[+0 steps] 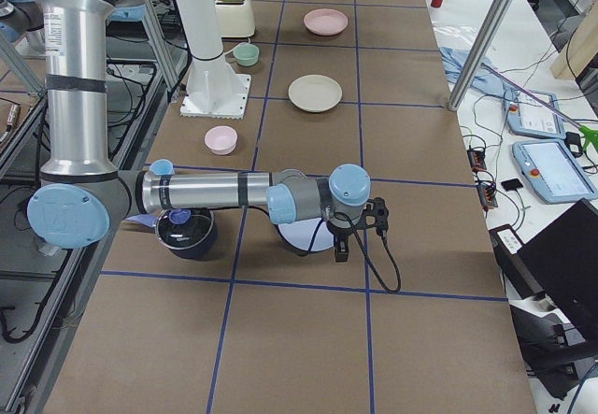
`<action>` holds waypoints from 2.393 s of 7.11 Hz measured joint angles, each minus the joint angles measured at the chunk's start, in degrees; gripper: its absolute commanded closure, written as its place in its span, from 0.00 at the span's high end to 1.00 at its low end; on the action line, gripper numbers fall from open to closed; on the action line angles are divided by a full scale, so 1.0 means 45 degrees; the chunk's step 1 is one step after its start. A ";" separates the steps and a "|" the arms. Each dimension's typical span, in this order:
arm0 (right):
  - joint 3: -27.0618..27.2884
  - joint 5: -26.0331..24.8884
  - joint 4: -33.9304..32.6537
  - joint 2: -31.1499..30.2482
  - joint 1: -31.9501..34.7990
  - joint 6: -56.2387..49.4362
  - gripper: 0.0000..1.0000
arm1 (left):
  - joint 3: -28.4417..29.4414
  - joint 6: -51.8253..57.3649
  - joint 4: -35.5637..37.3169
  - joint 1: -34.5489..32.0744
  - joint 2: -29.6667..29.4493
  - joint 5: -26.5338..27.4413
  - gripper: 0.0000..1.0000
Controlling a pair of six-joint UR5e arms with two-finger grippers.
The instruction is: Stack three plates with pink and blue
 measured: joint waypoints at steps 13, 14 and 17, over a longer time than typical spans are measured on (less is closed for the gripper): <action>-0.0091 0.0010 0.0412 -0.0102 -0.0323 0.0078 1.00 | 0.0909 -0.4139 -0.1420 0.2020 -0.1470 -0.0772 0.00; -0.0070 0.0016 0.0418 -0.0096 -0.0335 0.0077 1.00 | 0.0129 -0.5546 -0.1270 0.2033 -0.1859 -0.1205 0.00; -0.0033 0.0035 0.0420 -0.0080 -0.0428 0.0096 1.00 | -0.1202 -1.0719 -0.1187 0.3591 -0.4045 -0.1579 0.00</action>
